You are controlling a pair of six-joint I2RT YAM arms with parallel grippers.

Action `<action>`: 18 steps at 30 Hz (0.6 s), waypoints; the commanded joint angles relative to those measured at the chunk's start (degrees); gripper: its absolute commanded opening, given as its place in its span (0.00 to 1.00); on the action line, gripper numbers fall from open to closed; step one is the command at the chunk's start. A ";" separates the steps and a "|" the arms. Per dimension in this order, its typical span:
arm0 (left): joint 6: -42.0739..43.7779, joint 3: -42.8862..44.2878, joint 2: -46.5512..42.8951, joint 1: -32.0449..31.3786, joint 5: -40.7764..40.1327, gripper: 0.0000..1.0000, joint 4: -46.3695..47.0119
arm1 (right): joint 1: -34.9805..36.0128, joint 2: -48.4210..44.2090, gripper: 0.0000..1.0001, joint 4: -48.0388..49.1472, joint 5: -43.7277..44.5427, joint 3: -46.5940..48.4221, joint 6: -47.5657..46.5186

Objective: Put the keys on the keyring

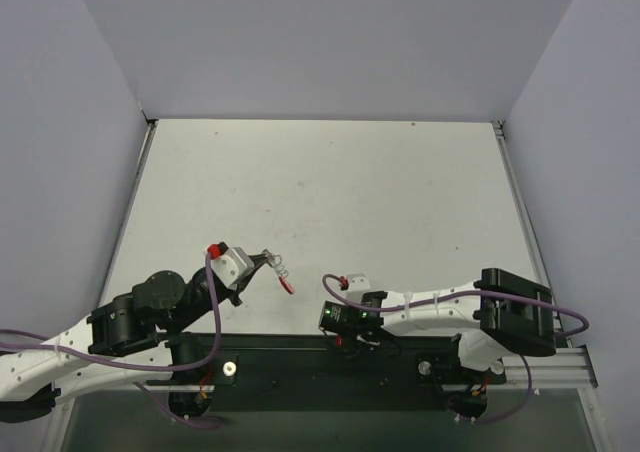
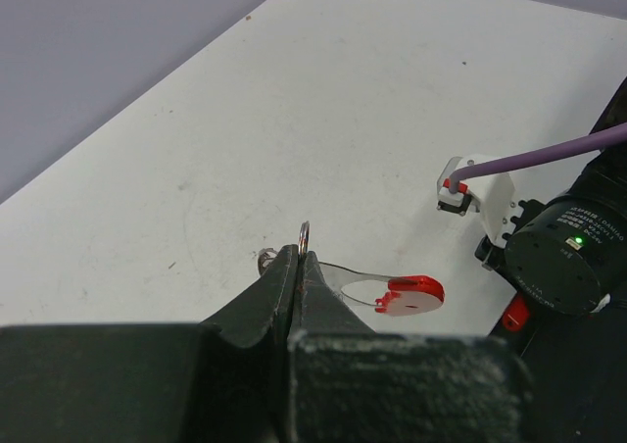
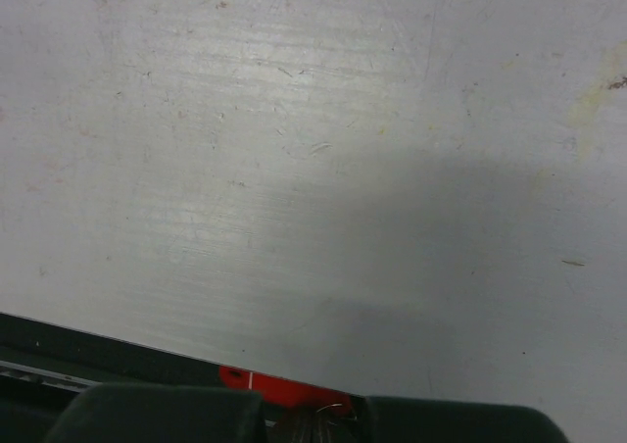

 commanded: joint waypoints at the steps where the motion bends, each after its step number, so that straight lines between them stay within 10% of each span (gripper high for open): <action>1: 1.04 2.53 -0.66 0.11 -1.26 0.00 1.55 | 1.17 -1.25 0.00 -3.24 -0.99 -2.31 0.42; 18: 1.56 2.44 -0.05 0.11 -1.61 0.00 1.55 | 0.64 -19.46 0.00 -15.72 11.22 6.13 -3.36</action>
